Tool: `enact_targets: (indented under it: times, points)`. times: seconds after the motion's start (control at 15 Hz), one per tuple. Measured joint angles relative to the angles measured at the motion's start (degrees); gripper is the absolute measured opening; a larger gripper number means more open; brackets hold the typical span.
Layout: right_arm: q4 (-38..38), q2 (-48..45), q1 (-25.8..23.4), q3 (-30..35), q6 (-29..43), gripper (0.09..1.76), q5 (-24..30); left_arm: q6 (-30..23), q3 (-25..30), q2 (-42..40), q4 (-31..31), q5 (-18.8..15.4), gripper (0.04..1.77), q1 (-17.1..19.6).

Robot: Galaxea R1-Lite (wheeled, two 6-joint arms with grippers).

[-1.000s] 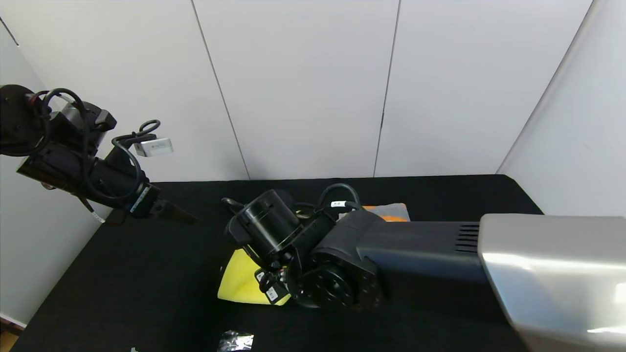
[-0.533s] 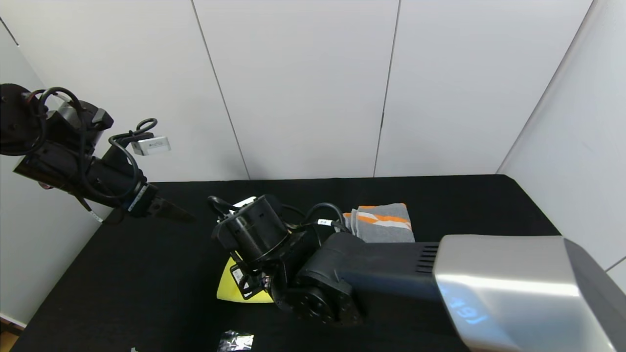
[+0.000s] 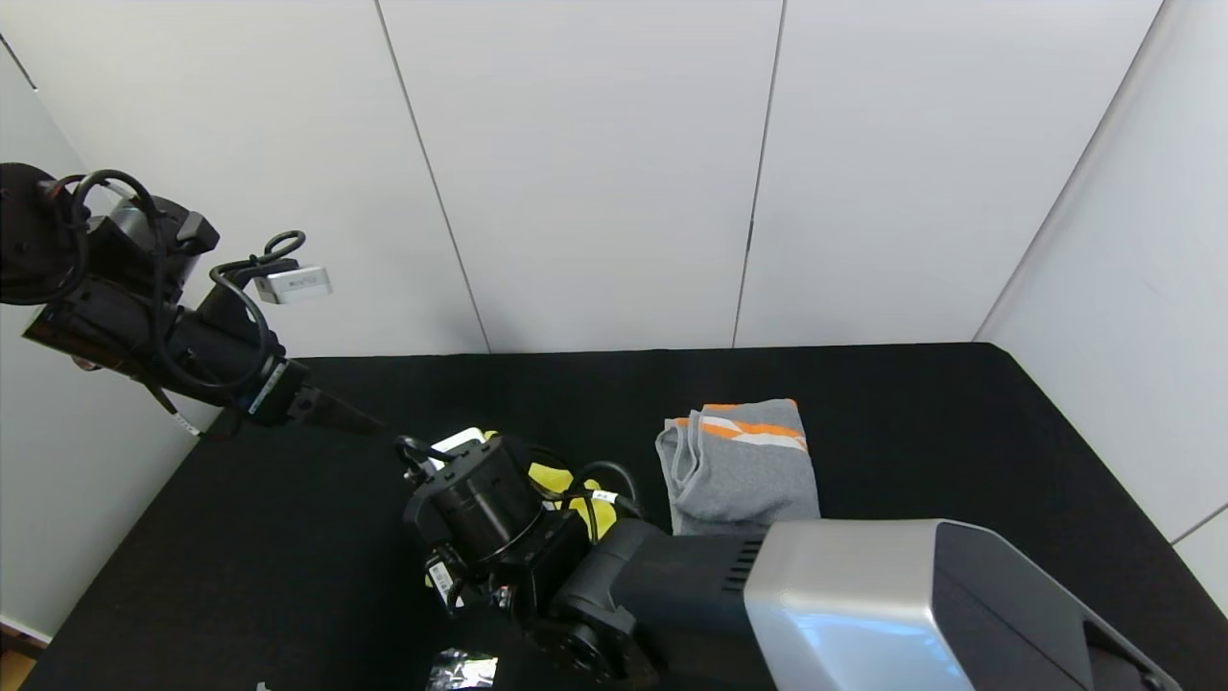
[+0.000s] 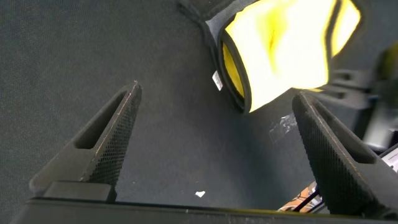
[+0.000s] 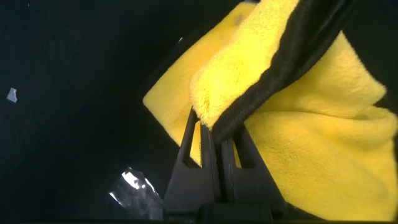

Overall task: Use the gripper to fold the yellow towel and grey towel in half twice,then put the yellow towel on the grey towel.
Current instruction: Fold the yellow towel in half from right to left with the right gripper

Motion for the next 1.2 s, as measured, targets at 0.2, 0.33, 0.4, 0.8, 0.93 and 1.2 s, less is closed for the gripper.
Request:
enact_targets:
  times: [0.2, 0.33, 0.4, 0.8, 0.93, 1.2]
  points:
    - [-1.5, 1.8, 0.5, 0.0, 0.0, 0.18, 0.4, 0.0, 0.0, 0.0, 0.0, 0.0, 1.72, 0.0]
    - [-1.7, 2.3, 0.7, 0.0, 0.0, 0.53, 0.4, 0.0, 0.0, 0.0, 0.0, 0.0, 1.72, 0.0]
    - [-1.7, 2.4, 0.7, 0.0, 0.1, 0.67, 0.5, 0.0, 0.0, 0.0, 0.0, 0.0, 1.72, 0.0]
    - [-1.5, 0.7, 1.2, 0.2, 2.0, 1.24, 1.2, 0.0, 0.0, 0.0, 0.0, 0.0, 1.72, 0.0]
    - [-1.2, -0.7, 1.4, 0.4, 2.8, 1.34, 1.7, 0.0, -0.1, 0.1, 0.0, 0.0, 1.72, 0.0]
    - [-0.4, -3.4, 1.5, 1.0, 4.1, 1.48, 1.7, 0.0, -0.2, 0.2, 0.0, 0.0, 1.72, 0.0]
